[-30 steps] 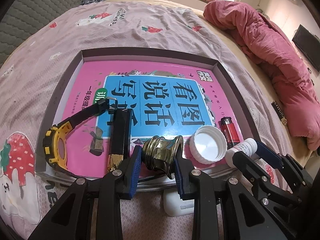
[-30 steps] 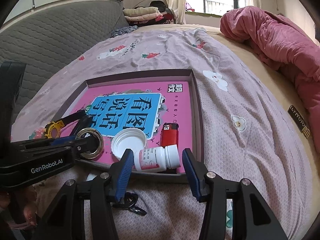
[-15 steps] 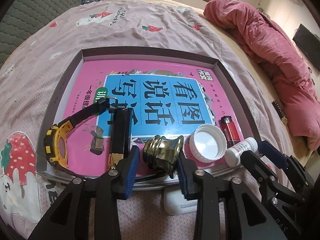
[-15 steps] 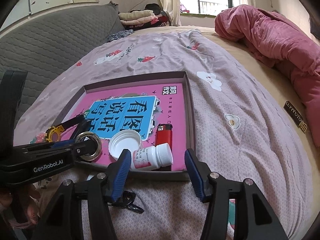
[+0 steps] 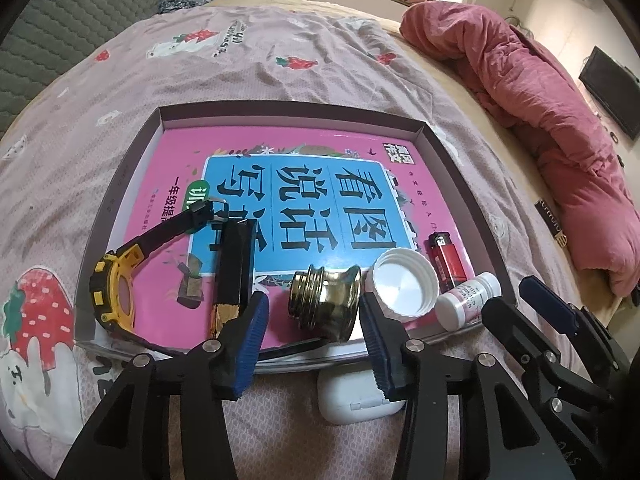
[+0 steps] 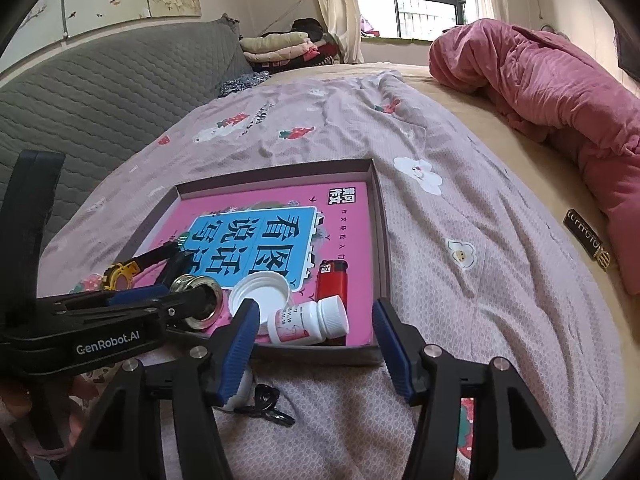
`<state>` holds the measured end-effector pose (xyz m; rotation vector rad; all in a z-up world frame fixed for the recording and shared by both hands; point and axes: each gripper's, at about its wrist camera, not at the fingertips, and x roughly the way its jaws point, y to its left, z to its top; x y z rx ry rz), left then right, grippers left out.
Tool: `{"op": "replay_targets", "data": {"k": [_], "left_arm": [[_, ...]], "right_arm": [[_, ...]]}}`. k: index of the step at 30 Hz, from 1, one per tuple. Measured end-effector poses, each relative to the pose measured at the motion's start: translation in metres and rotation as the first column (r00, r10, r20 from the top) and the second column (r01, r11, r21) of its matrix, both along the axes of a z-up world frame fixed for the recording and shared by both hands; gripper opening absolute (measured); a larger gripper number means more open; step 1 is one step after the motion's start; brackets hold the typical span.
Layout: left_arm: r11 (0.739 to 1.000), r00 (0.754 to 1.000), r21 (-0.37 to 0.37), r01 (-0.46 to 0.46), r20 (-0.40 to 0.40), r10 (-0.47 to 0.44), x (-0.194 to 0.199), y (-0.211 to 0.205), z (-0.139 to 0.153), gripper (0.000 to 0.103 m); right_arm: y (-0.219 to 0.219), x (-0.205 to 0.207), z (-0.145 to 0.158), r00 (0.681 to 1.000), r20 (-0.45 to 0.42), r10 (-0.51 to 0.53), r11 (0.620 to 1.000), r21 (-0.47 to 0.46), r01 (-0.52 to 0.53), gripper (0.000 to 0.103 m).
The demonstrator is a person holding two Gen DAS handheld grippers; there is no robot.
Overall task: Organize rigid objects
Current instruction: 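Open left tool to leave the knob in the tray while right tool sets the pill bottle down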
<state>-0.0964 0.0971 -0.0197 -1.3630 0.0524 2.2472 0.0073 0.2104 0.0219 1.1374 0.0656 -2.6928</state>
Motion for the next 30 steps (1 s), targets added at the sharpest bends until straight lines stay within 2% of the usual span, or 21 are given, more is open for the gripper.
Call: {"op": "replay_targets", "data": {"k": [9, 11, 23, 30], "left_arm": [[0.999, 1.0, 0.031, 0.007, -0.026, -0.006, 0.006, -0.008, 0.015, 0.054], [0.999, 0.999, 0.035, 0.009, -0.033, -0.008, 0.008, -0.01, 0.02, 0.058], [0.999, 0.999, 0.049, 0.01, -0.033, -0.008, 0.019, -0.025, 0.031, 0.059], [0.999, 0.999, 0.047, 0.021, -0.03, -0.02, 0.031, -0.032, 0.034, 0.059]], "right_arm": [[0.002, 0.009, 0.01, 0.999, -0.032, 0.005, 1.0, -0.016, -0.005, 0.059], [0.003, 0.012, 0.012, 0.999, -0.036, 0.009, 1.0, -0.017, -0.01, 0.059], [0.001, 0.028, 0.02, 0.998, -0.049, 0.038, 0.999, -0.01, -0.039, 0.059], [-0.007, 0.044, 0.017, 0.995, -0.033, 0.089, 0.996, 0.028, -0.088, 0.059]]}}
